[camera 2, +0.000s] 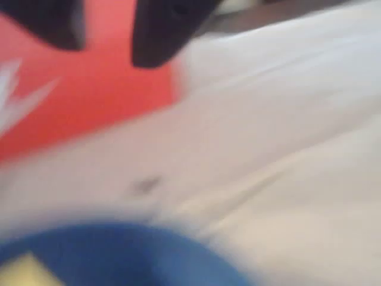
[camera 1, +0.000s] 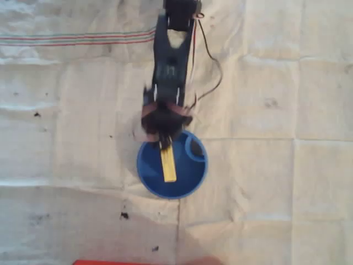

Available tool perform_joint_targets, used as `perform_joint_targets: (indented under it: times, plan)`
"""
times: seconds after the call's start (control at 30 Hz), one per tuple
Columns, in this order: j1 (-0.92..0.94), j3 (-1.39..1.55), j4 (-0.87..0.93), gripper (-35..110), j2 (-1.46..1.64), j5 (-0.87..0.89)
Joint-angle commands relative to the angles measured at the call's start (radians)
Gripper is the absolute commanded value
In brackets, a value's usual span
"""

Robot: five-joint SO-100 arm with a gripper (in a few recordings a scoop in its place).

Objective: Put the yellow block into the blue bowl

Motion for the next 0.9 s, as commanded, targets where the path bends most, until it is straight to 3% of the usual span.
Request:
perform_joint_targets:
  times: [0.0,0.4,0.63,0.87]
  plan:
    - [-0.008,-0.075,0.104,0,0.239,0.166]
    - [-0.011,-0.075,0.301,0,0.506,0.667]
    - [-0.110,-0.003,0.327,0,0.710,0.784]
    - [-0.166,0.334,0.324,0,0.977,0.815]
